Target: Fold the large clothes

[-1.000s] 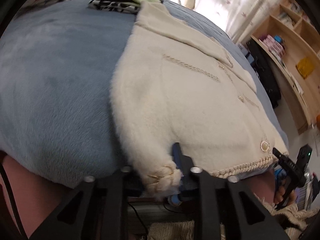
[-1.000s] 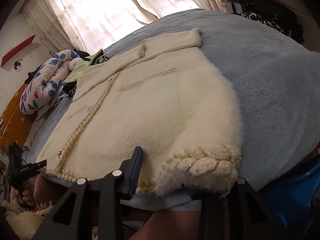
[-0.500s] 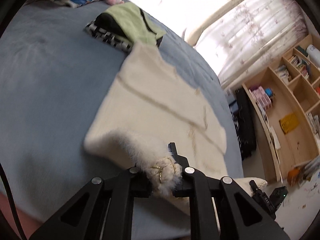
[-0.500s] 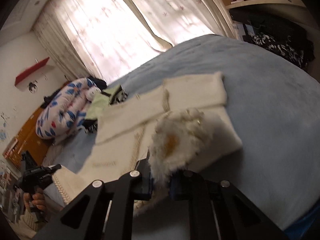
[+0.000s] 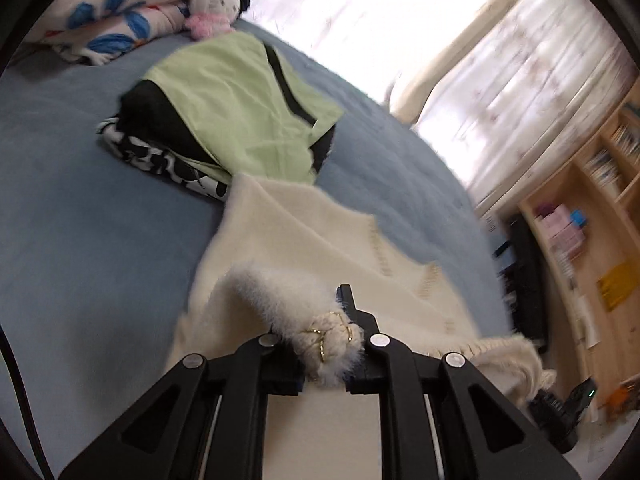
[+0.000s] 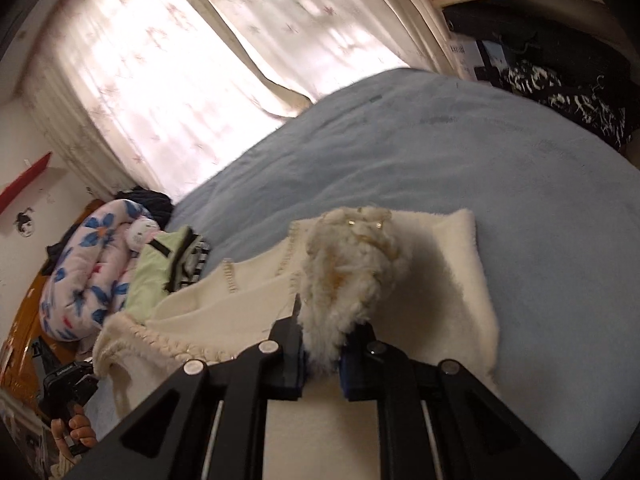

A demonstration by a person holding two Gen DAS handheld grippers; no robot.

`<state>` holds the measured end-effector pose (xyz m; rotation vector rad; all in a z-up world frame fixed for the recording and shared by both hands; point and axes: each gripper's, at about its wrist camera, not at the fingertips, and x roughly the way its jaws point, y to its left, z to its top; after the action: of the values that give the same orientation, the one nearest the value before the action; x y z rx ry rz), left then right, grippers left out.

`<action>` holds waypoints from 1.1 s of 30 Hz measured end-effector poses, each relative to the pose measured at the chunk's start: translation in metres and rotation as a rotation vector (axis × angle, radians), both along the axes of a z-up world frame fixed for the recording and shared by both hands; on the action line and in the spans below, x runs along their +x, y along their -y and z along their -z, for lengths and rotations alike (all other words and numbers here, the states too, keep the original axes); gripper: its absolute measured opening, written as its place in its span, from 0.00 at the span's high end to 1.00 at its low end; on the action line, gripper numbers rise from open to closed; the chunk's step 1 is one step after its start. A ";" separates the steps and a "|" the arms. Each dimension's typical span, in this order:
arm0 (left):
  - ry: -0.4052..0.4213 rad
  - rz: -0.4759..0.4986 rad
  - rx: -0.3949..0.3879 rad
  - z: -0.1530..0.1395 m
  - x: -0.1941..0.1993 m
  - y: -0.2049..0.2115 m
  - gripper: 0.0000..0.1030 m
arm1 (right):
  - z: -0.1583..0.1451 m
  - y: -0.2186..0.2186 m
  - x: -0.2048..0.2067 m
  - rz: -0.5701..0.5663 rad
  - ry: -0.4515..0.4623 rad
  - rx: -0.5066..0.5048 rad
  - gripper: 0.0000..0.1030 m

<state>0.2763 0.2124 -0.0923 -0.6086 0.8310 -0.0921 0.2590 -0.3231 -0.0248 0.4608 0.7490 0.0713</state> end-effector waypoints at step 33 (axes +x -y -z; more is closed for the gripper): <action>-0.073 0.380 0.512 0.053 0.080 0.014 0.31 | 0.075 0.022 0.088 -0.182 -0.215 -0.269 0.34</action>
<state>0.3567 0.1980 -0.1452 0.0324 0.9882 -0.1959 0.3473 -0.3452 -0.0994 0.1435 0.9960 0.0906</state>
